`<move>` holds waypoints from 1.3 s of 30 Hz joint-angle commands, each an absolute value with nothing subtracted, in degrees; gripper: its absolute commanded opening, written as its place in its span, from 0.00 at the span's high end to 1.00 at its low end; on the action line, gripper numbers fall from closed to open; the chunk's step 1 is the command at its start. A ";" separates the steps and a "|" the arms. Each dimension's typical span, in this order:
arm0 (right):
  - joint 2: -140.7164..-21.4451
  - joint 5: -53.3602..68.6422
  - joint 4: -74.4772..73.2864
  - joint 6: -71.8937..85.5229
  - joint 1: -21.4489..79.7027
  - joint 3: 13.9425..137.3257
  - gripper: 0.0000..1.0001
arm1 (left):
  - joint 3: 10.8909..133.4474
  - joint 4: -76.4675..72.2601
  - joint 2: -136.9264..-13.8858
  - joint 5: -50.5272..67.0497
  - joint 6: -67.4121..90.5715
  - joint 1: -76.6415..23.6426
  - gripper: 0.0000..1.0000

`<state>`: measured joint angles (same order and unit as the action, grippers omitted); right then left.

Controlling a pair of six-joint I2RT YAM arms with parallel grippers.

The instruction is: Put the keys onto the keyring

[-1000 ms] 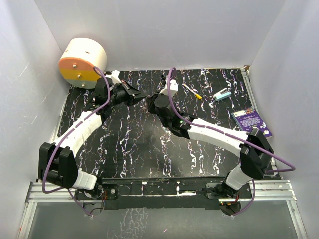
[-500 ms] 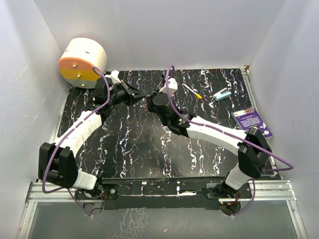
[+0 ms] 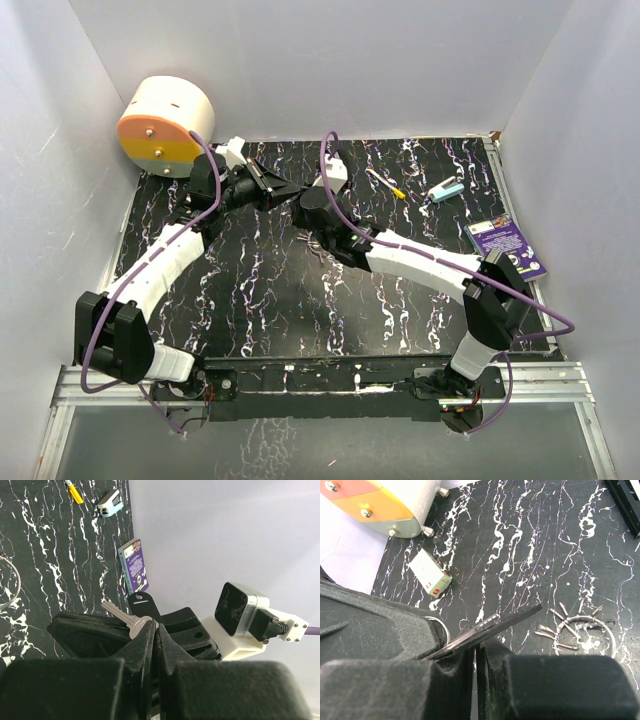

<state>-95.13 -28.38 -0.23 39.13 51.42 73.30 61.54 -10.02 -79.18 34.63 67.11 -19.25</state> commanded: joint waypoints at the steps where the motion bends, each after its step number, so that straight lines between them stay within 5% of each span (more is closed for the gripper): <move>1: -92.34 -28.74 3.77 39.49 51.06 75.83 0.92 | 63.23 -8.40 -76.38 37.69 64.95 -19.59 1.00; 7: -82.98 -31.34 -1.18 38.82 49.92 67.31 0.92 | 60.88 -6.90 -77.09 33.86 59.64 -16.78 1.00; 14: -77.17 -17.89 -6.70 38.95 40.78 59.26 0.92 | 59.11 -5.04 -79.53 29.74 52.16 -15.08 1.00; 18: -81.85 -11.90 -11.04 37.03 36.51 60.50 0.59 | 58.90 -4.72 -80.90 29.28 49.71 -14.27 1.00; 20: -85.11 -11.07 -12.52 35.85 35.83 62.78 0.57 | 58.04 -4.86 -81.11 28.98 49.16 -14.32 1.00; 31: -104.65 -6.16 -27.18 31.67 35.84 80.32 0.66 | 56.57 -5.30 -81.63 29.53 47.64 -11.67 1.00; 39: -106.02 -8.48 -30.65 30.29 35.36 84.92 0.74 | 56.60 -5.64 -82.27 30.96 47.39 -11.10 1.00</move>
